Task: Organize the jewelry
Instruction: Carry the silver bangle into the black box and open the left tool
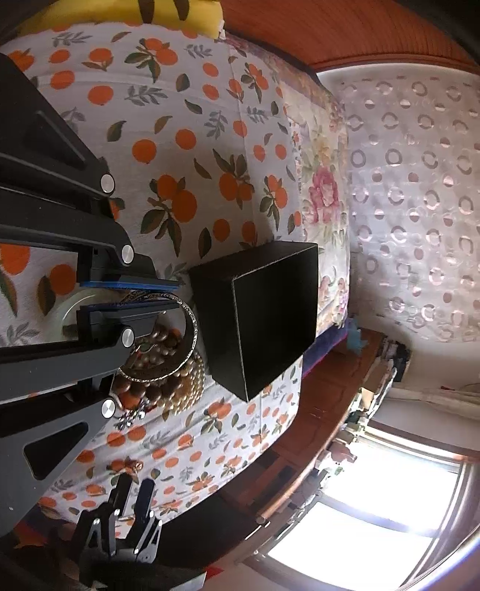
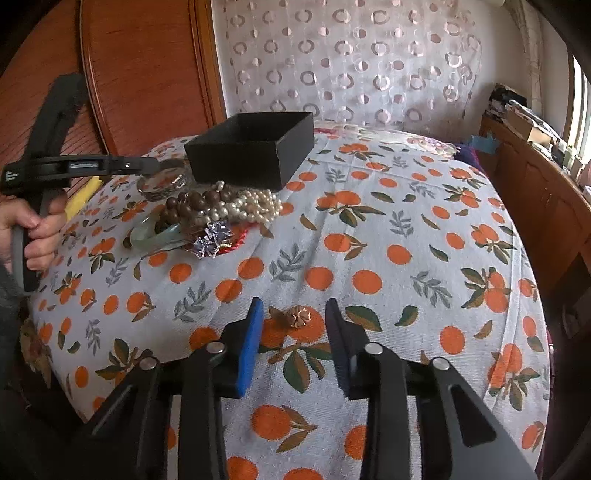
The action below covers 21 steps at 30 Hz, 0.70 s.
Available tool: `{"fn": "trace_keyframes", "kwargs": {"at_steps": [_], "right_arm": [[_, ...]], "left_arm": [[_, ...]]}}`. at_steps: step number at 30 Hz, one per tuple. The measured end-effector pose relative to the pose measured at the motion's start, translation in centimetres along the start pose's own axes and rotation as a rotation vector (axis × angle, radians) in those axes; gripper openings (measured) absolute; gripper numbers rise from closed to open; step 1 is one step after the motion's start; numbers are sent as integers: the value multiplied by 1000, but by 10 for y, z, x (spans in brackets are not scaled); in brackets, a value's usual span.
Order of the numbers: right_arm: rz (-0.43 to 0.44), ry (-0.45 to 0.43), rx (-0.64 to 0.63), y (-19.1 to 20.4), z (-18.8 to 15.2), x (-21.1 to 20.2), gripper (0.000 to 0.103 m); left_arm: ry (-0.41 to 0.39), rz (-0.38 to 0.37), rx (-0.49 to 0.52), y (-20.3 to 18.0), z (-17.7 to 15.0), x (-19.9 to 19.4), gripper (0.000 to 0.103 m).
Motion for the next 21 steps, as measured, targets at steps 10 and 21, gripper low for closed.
{"fn": "trace_keyframes", "kwargs": {"at_steps": [10, 21], "right_arm": [[-29, 27, -65, 10, -2, 11, 17], [-30, -21, -66, 8, 8, -2, 16]], "left_arm": [[-25, -17, 32, -24, -6, -10, 4], [-61, -11, 46, -31, 8, -14, 5]]}}
Point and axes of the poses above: each gripper's, at about its wrist camera, not at the fingertips, and x roughly the way its jaws point, y to its left, z to its top, the point moved 3 cm from there along x, roughly the way its jaws point, and after that the axes turned 14 degrees about -z, right-handed, at the moved point
